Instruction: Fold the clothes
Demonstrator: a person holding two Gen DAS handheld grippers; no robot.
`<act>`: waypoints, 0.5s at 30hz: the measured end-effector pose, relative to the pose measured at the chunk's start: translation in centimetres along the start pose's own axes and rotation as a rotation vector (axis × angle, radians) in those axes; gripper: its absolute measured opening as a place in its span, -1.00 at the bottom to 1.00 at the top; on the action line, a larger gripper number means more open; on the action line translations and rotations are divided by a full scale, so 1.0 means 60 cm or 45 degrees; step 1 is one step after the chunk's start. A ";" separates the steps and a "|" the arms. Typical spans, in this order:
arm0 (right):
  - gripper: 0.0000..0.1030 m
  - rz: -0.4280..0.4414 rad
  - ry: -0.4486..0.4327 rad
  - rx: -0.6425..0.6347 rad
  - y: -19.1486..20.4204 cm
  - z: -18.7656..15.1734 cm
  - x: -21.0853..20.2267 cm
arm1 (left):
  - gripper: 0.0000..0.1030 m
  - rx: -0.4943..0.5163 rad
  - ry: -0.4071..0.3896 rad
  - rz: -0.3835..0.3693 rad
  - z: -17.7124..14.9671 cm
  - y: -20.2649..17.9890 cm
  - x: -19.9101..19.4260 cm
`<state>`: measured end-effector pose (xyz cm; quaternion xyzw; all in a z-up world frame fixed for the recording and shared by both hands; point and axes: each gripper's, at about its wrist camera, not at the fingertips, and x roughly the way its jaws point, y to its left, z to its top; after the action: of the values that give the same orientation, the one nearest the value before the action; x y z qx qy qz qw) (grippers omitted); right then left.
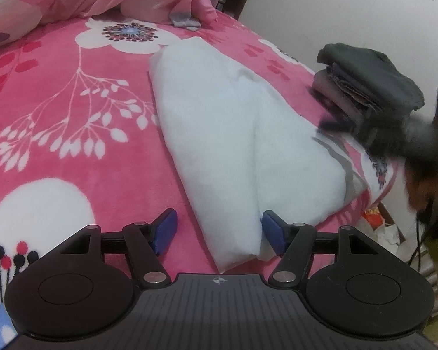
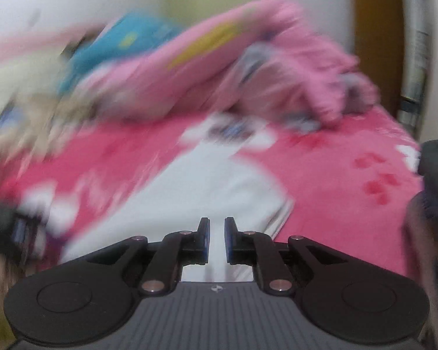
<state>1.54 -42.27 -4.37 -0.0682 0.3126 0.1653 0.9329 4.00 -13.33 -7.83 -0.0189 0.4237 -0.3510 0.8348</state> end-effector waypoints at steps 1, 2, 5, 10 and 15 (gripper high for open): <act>-0.85 -0.039 0.053 -0.044 0.010 -0.021 0.013 | 0.26 -0.001 -0.010 -0.006 -0.001 0.000 0.001; -0.85 -0.123 0.108 -0.063 0.008 -0.045 0.033 | 0.26 -0.007 -0.017 -0.014 -0.001 0.002 0.000; -0.77 -0.202 0.047 0.097 -0.018 -0.063 0.027 | 0.26 0.000 -0.080 0.010 0.003 -0.002 -0.023; -0.76 -0.213 -0.211 0.116 0.010 -0.053 -0.071 | 0.26 0.101 -0.291 -0.009 -0.005 -0.016 -0.074; -0.76 -0.098 -0.177 0.108 0.055 -0.088 -0.085 | 0.20 0.286 -0.273 -0.041 -0.031 -0.053 -0.055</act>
<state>-6.38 -41.75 -5.57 -0.0288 0.2508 0.1204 0.9601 -0.43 -13.26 -5.68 0.0303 0.2899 -0.4055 0.8664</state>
